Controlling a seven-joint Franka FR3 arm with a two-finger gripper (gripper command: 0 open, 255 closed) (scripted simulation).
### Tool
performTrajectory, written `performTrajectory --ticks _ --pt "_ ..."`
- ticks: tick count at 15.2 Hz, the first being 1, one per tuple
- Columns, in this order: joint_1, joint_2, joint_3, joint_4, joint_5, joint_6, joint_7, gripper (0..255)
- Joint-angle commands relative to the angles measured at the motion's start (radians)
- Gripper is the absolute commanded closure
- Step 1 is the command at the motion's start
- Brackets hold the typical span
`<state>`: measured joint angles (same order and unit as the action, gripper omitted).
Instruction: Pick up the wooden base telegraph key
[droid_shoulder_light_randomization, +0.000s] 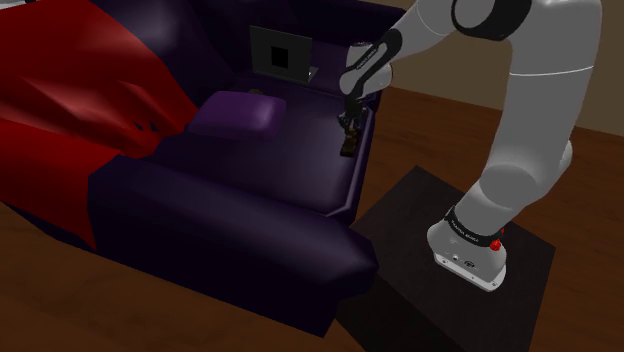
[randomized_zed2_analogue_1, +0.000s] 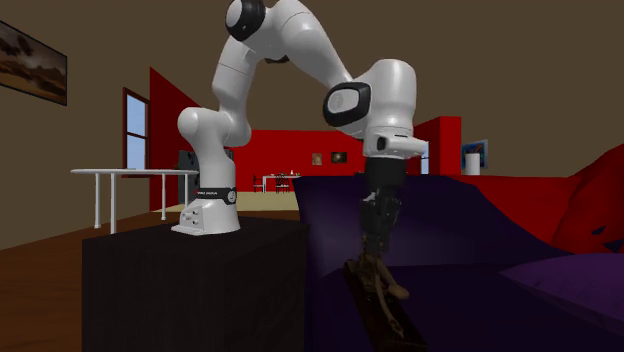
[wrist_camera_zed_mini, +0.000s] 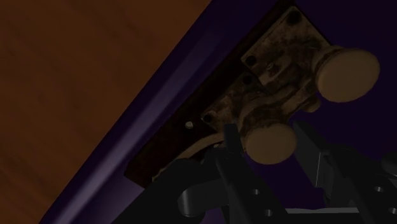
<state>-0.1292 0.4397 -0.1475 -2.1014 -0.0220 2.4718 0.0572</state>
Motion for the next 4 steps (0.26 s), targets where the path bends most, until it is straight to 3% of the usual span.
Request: performTrajectory --ticks 1,4 --pt "0.004 -0.026 -0.002 -0.003 -0.004 -0.023 0.003 255" --pt "0.004 -0.038 -0.003 -0.003 -0.005 -0.035 0.003 255"
